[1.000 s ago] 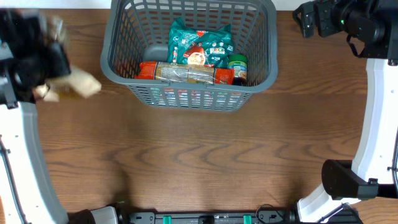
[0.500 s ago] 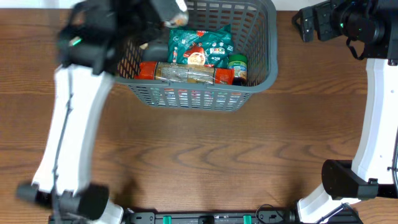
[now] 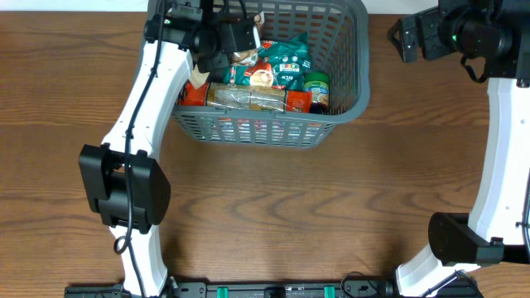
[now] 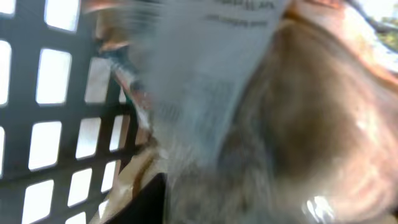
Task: Pack container
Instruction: 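Lift the mushroom bag with the left gripper and drop it in the basket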
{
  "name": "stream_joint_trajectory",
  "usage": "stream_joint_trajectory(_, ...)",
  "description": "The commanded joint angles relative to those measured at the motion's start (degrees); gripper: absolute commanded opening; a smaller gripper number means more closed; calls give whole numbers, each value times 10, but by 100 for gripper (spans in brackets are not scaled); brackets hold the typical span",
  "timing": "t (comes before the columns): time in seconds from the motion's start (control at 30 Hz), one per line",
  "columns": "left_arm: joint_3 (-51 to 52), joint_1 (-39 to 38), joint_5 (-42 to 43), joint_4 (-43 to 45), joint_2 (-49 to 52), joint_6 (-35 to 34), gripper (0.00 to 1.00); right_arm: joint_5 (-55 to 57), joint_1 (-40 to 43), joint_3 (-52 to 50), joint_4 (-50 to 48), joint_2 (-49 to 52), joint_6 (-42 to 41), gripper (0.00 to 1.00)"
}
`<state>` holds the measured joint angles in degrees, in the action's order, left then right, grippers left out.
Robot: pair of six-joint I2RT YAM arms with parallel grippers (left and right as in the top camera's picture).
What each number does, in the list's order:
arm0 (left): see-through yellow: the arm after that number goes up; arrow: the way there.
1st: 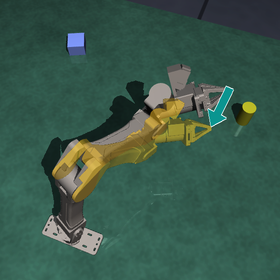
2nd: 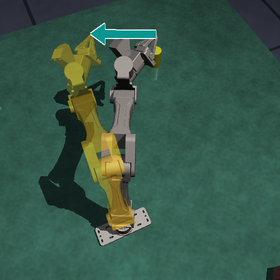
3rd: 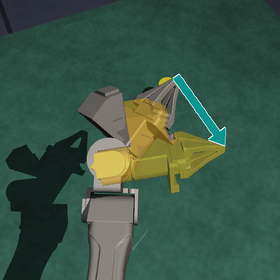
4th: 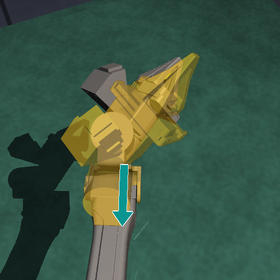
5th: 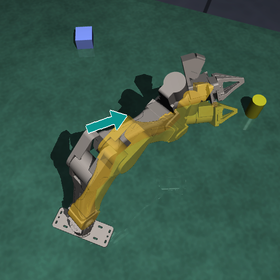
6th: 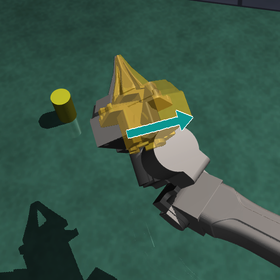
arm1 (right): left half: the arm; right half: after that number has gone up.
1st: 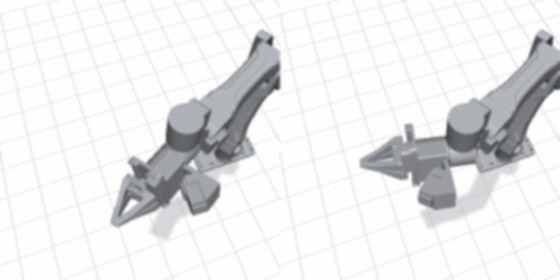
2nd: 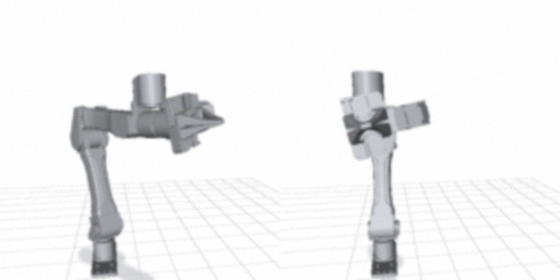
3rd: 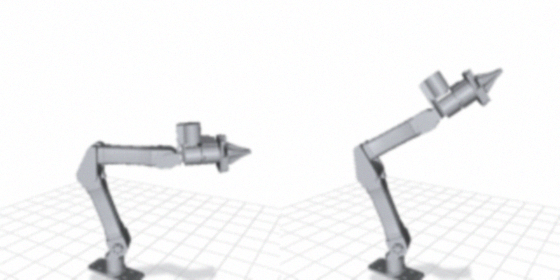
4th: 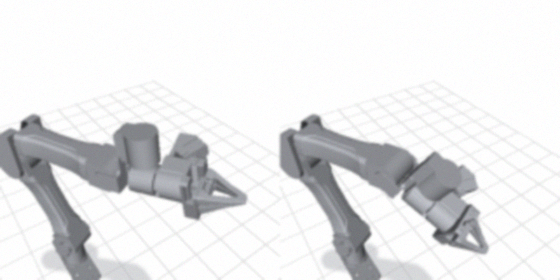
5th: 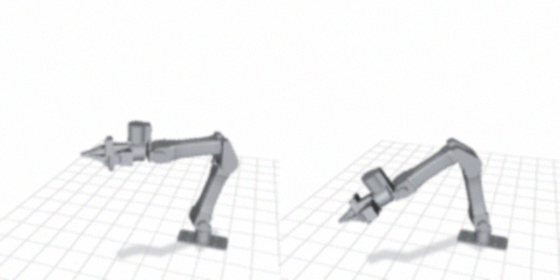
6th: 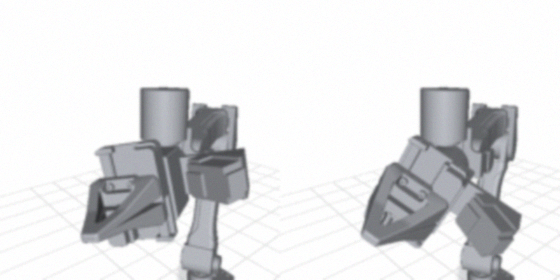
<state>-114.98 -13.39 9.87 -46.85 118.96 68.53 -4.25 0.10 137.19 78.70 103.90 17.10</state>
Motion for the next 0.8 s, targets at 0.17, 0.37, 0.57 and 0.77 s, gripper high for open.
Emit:
stream_joint_trajectory(0.17,-1,10,-6,-14,-9,-74,98,2,3,-1,2,3,-8,99)
stream_joint_trajectory(0.37,-1,19,-49,-25,-82,-239,98,6,4,-1,-38,3,-14,99)
stream_joint_trajectory(0.57,-1,47,-101,-85,-200,-340,98,37,37,7,-132,2,-112,99)
stream_joint_trajectory(0.77,-1,114,-106,-182,-290,-379,98,33,91,7,-59,1,-184,99)
